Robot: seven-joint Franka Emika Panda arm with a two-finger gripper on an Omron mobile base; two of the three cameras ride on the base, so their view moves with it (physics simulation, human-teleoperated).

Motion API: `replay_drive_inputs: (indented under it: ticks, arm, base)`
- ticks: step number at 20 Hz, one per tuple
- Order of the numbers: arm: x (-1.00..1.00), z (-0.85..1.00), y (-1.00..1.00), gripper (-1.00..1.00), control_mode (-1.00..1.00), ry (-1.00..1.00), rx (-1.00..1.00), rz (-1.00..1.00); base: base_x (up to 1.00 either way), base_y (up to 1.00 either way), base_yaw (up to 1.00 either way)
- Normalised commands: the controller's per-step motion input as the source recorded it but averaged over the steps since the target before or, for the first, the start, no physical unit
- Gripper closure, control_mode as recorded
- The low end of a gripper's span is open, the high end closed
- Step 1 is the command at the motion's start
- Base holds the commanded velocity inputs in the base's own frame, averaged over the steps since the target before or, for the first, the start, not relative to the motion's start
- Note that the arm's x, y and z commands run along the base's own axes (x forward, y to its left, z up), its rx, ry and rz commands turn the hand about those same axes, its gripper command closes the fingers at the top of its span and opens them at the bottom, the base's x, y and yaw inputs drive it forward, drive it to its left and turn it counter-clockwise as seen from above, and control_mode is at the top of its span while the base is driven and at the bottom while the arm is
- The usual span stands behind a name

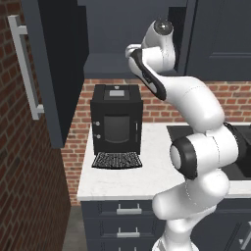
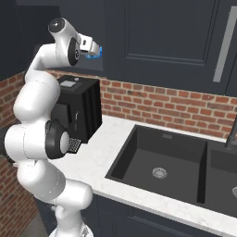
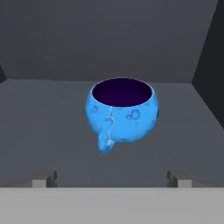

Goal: Gather all objects into one cabinet and sort the glasses and bowls to opposite sides.

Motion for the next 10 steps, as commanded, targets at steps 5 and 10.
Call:
replay_drive_inputs:
  ticks: [5, 10]
  arm:
    - [0.28, -0.03, -0.01, -1.00, -1.00, 0.01, 0.00, 0.00]
    - [0.18, -0.05, 0.00, -1.00, -1.00, 0.01, 0.00, 0.00]
  base:
    - [0.00, 0.00, 0.00]
    - [0.00, 0.00, 0.00]
